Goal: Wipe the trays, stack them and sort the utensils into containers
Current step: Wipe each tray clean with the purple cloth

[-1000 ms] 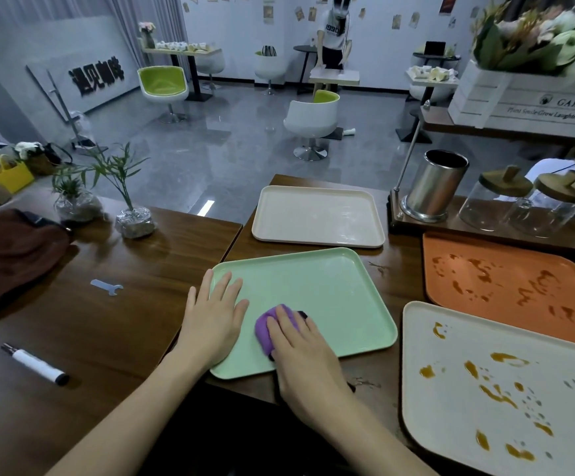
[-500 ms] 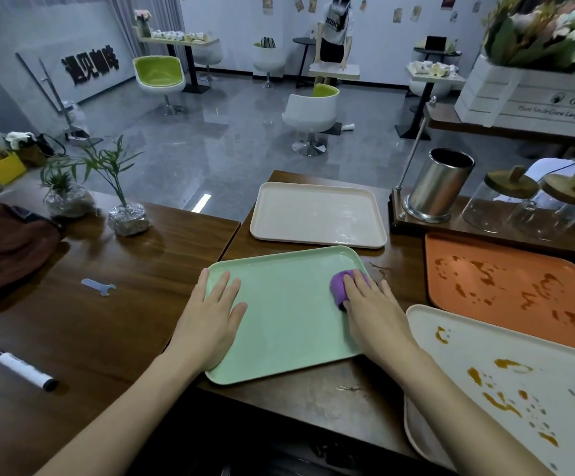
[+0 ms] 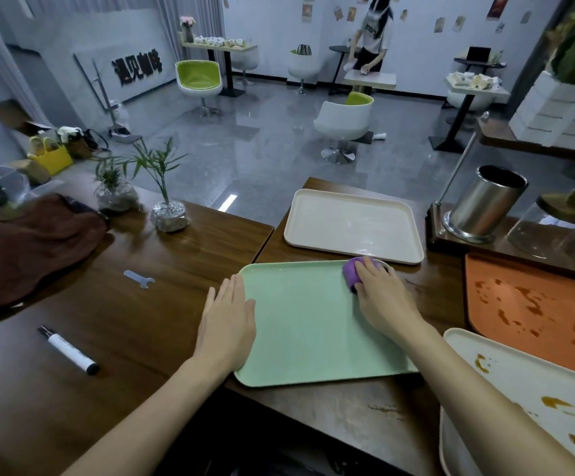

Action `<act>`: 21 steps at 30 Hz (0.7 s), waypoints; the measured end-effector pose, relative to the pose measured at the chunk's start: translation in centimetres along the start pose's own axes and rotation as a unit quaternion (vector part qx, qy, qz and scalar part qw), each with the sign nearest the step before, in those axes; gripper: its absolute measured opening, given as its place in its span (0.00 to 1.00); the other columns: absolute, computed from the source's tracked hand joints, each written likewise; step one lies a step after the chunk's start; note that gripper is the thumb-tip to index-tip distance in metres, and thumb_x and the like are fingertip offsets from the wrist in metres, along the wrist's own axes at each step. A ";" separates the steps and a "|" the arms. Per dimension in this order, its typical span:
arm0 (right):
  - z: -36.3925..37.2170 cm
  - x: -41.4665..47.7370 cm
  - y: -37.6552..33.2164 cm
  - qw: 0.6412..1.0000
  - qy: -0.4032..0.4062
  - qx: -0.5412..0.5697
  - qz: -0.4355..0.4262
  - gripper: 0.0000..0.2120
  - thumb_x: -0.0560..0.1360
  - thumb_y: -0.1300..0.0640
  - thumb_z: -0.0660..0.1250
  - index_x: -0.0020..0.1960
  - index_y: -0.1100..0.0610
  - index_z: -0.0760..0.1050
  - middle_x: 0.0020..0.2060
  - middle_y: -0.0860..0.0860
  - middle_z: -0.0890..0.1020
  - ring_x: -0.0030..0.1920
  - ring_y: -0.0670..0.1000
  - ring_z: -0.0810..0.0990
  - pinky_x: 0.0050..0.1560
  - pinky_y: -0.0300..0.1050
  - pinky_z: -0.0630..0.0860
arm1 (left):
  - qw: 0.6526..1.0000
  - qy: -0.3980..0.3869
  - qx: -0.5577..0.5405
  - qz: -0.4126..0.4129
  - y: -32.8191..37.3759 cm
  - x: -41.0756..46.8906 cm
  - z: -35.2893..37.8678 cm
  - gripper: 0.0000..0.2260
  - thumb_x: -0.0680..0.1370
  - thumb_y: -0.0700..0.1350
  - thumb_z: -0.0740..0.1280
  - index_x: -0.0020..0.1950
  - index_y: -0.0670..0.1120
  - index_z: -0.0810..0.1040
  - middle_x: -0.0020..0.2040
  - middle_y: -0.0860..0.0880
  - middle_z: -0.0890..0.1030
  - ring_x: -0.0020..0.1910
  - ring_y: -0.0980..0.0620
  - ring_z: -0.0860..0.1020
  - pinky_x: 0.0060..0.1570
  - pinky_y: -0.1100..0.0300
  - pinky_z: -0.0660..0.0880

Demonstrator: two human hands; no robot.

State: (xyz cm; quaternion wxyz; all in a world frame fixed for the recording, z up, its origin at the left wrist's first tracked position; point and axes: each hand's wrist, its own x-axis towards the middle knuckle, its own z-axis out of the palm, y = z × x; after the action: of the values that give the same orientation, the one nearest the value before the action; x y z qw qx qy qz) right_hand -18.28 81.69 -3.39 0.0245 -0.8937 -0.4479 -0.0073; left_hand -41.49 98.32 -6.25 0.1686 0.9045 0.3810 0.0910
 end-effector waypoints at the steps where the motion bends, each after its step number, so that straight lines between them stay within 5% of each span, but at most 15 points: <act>1: -0.1 0.2 -0.9 1.000 -0.003 -0.003 -0.016 0.20 0.82 0.55 0.55 0.73 0.56 0.65 0.77 0.55 0.65 0.74 0.57 0.65 0.72 0.51 0.60 | 1.000 0.001 0.000 0.005 0.1 -0.1 0.0 0.26 0.87 0.49 0.47 0.84 0.41 0.49 0.83 0.46 0.55 0.82 0.50 0.52 0.81 0.52 0.44; 11: 0.8 2.2 -15.1 0.984 -0.012 0.043 -0.170 0.26 0.83 0.56 0.56 0.80 0.56 0.56 0.80 0.54 0.58 0.79 0.57 0.57 0.79 0.54 0.50 | 0.997 0.029 -0.072 0.013 -0.6 -0.2 0.2 0.29 0.85 0.52 0.44 0.84 0.42 0.43 0.79 0.47 0.67 0.78 0.53 0.64 0.81 0.54 0.48; 21: 1.6 -1.6 -13.4 0.961 -0.060 0.081 -0.256 0.27 0.82 0.52 0.48 0.81 0.52 0.56 0.81 0.50 0.57 0.81 0.55 0.52 0.79 0.53 0.51 | 0.974 0.056 -0.214 -0.040 0.6 -1.3 -1.2 0.24 0.87 0.55 0.46 0.84 0.54 0.54 0.80 0.53 0.66 0.80 0.50 0.60 0.79 0.53 0.53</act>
State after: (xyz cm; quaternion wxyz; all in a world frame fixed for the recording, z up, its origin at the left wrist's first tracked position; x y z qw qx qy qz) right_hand -30.00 88.51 -4.50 0.0671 -0.7433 -0.6611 0.0770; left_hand -42.34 97.29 -4.95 0.3403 0.8249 0.3974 0.2140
